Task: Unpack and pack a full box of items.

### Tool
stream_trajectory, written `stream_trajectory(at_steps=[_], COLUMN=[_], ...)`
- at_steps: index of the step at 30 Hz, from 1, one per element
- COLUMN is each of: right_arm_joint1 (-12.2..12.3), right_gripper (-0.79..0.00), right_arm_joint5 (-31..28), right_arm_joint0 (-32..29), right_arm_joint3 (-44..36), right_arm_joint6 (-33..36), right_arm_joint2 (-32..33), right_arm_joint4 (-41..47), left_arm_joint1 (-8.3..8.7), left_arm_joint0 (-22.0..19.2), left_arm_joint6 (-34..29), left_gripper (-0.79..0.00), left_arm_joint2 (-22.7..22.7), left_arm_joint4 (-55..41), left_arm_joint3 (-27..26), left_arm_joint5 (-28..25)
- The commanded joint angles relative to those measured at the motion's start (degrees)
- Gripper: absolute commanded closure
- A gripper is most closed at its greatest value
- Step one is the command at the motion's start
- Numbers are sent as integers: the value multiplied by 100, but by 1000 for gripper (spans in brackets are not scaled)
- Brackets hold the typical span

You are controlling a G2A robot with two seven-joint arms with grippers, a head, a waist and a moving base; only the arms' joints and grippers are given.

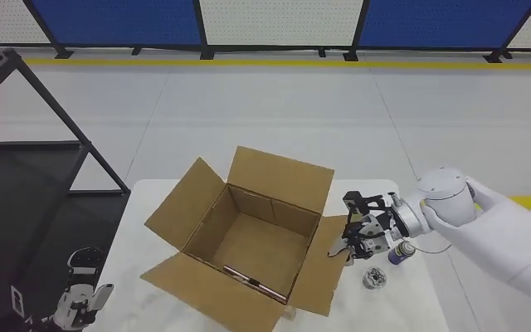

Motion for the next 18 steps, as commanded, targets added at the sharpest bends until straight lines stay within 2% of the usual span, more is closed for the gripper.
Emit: stream_trajectory(at_steps=[1,7,18], right_arm_joint1=[-18,-138,-330], right_gripper=[0,0,0], right_arm_joint5=[-56,-80,-450], right_arm_joint0=[-41,-96,-14], right_arm_joint3=[119,266,589], right_arm_joint6=[61,85,456], right_arm_joint2=[0,0,0], right_arm_joint4=[-36,47,-585], left_arm_joint1=[0,0,0], left_arm_joint0=[0,0,0], left_arm_joint6=[0,0,0], left_gripper=[-785,-785,-785], left_arm_joint2=[0,0,0], left_arm_joint4=[-1,-1,-1], left_arm_joint3=[0,0,0], left_arm_joint5=[-1,-1,-1])
